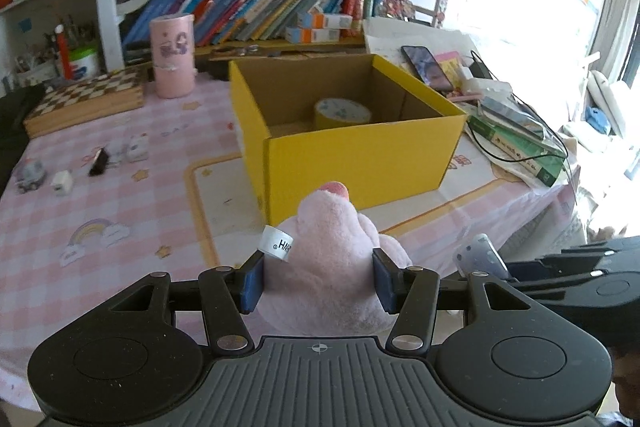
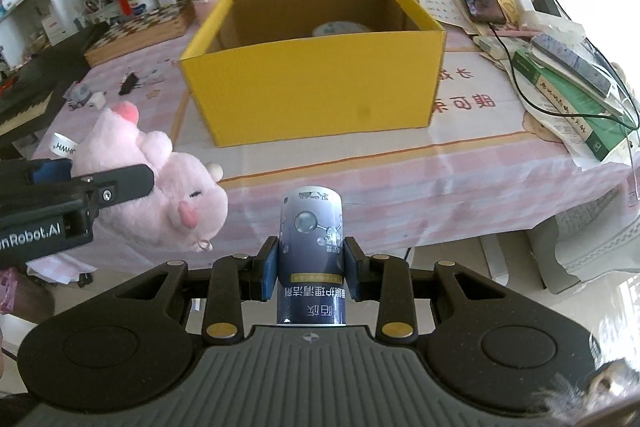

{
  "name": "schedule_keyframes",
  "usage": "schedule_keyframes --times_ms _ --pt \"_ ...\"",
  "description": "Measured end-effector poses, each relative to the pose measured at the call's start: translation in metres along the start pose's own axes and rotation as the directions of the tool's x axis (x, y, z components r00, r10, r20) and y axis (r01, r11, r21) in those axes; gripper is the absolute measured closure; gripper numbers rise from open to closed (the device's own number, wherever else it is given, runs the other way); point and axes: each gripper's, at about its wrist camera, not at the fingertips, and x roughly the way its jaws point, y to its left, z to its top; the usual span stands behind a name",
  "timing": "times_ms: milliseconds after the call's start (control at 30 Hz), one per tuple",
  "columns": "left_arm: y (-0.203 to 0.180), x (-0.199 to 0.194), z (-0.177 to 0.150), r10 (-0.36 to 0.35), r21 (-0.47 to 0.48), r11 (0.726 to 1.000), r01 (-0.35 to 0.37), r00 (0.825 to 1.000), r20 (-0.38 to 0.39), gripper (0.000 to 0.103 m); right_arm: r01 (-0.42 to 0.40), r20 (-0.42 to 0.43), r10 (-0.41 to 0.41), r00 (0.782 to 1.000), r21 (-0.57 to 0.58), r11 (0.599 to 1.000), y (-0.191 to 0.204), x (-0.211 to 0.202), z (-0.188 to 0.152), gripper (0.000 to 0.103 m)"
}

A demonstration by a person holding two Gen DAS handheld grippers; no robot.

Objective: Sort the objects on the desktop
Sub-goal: 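Lift and carry the spray bottle and pink pig toward the yellow box, then lower the pig and bottle into the box and open both grippers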

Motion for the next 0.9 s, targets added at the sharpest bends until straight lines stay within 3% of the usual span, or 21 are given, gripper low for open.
schedule_keyframes --times_ms 133,367,600,767,833,900 --pt "-0.016 0.009 0.013 0.02 0.011 1.0 -0.021 0.999 0.03 0.049 -0.018 0.008 0.018 1.0 -0.012 1.0 -0.02 0.007 0.014 0.072" --pt "-0.033 0.013 0.047 0.062 -0.005 0.998 -0.062 0.986 0.157 0.049 -0.066 0.102 0.07 0.992 -0.046 0.997 -0.046 0.004 0.053 0.072" --pt "-0.035 0.018 0.094 0.146 -0.032 0.989 -0.142 0.946 0.29 0.049 -0.129 0.205 0.145 0.968 -0.091 0.987 -0.065 -0.001 0.105 0.072" --pt "-0.031 0.029 0.127 0.204 -0.058 0.979 -0.196 0.917 0.342 0.048 -0.152 0.273 0.186 0.944 -0.139 0.978 -0.072 0.002 0.146 0.072" --pt "-0.031 0.046 0.137 0.212 -0.043 0.977 -0.209 0.921 0.327 0.047 -0.149 0.289 0.195 0.937 -0.174 0.973 -0.072 0.01 0.162 0.072" --pt "-0.025 0.072 0.145 0.207 -0.045 0.978 -0.202 0.939 0.274 0.047 -0.135 0.281 0.19 0.941 -0.204 0.97 -0.071 0.024 0.177 0.072"
